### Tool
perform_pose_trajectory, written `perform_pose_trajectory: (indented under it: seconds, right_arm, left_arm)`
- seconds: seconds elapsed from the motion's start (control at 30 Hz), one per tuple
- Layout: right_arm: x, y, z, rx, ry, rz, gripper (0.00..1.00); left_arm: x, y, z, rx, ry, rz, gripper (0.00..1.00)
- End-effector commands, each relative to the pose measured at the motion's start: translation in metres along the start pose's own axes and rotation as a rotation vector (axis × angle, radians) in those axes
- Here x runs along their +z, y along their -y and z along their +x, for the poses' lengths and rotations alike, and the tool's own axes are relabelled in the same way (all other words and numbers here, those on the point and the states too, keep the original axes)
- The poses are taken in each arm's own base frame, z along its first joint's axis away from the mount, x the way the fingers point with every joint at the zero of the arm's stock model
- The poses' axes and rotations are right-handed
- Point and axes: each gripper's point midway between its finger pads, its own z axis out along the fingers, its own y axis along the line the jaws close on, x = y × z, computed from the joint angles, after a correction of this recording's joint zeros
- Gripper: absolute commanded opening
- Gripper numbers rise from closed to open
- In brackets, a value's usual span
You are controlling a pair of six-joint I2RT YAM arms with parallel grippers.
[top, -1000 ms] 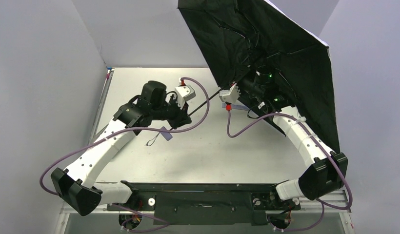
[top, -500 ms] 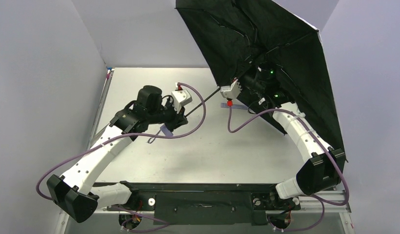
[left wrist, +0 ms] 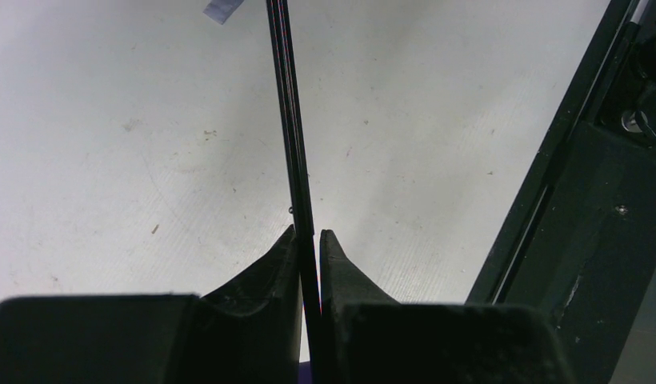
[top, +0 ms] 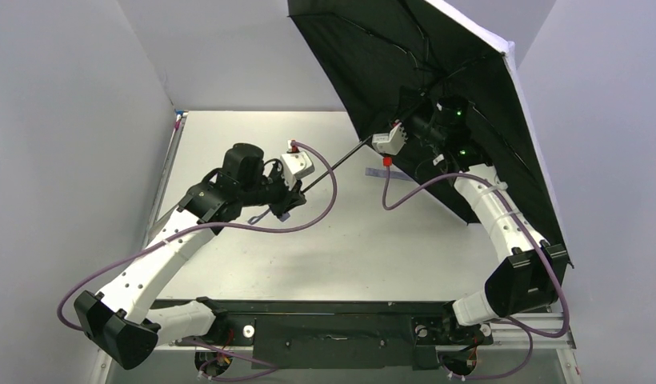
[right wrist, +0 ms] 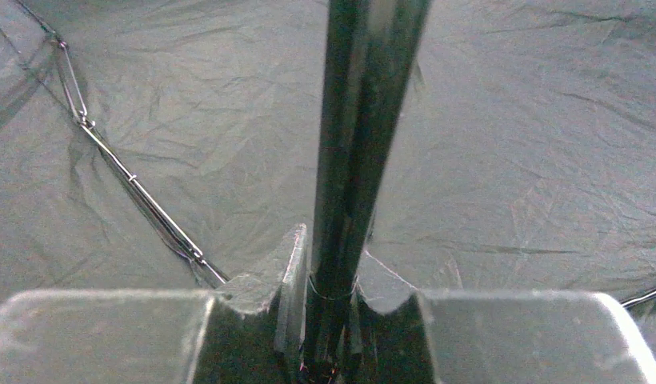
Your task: Open the umbrella
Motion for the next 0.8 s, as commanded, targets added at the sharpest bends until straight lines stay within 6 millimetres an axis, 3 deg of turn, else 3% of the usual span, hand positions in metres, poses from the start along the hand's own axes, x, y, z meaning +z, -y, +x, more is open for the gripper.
perform_pose_trajectory:
  seconds: [0.0, 0.3, 0.77]
  right_arm:
    - [-0.102, 0.020, 0.179, -0.068, -0.691, 0.003, 0.11]
    - [-0.115, 0.024, 0.201, -0.098, -0.750, 0.006, 0.11]
    - [-0.135, 0.025, 0.229, -0.133, -0.886, 0.021, 0.15]
  left_arm:
    - [-0.049, 0.047, 0.116, -0.124, -0.462, 0.146, 0.00]
    - [-0.056, 0.041, 0.130, -0.074, -0.556, 0.127, 0.00]
    - [-0.078, 0.031, 0.183, 0.004, -0.794, 0.088, 0.00]
